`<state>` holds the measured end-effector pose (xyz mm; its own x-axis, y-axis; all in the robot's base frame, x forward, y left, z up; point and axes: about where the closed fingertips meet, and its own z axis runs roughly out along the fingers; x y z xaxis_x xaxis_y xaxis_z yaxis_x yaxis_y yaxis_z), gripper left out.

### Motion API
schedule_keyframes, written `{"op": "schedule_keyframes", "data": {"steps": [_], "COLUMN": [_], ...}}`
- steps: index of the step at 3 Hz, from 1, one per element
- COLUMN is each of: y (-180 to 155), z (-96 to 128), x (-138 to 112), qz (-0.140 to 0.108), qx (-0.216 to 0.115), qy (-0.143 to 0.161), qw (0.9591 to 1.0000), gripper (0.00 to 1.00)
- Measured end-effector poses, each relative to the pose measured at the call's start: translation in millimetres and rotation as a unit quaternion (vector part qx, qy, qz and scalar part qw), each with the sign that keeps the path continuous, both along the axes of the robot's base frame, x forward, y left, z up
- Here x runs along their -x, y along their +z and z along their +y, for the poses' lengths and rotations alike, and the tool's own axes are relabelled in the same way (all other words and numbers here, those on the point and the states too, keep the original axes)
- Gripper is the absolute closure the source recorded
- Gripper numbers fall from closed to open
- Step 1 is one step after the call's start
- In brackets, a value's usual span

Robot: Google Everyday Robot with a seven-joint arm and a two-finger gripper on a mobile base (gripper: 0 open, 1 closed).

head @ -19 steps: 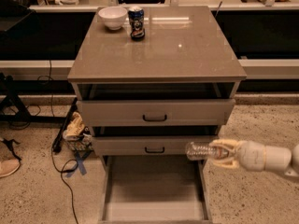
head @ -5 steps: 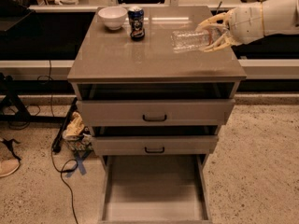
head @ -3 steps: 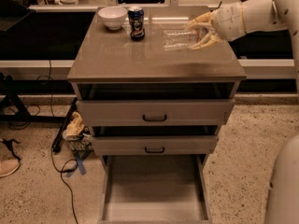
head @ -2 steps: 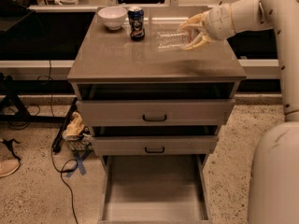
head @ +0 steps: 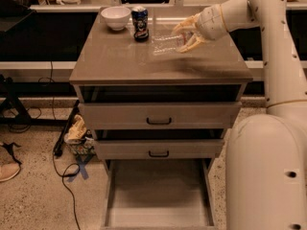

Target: Pick water bottle from bottom drawer and place on counter

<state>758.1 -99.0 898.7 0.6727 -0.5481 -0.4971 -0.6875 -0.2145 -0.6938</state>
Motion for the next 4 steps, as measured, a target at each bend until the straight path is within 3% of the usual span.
{"op": "schedule_keyframes", "data": {"steps": [3,4], "y": [-22.3,-21.9], "z": [16.8,15.4], "x": [-15.2,-17.6], "qz": [0.028,0.029], "qx": [0.026,0.024], "qy": [0.001,-0.003], "qw": [0.9993,0.9993], "gripper": [0.11,0.0]}}
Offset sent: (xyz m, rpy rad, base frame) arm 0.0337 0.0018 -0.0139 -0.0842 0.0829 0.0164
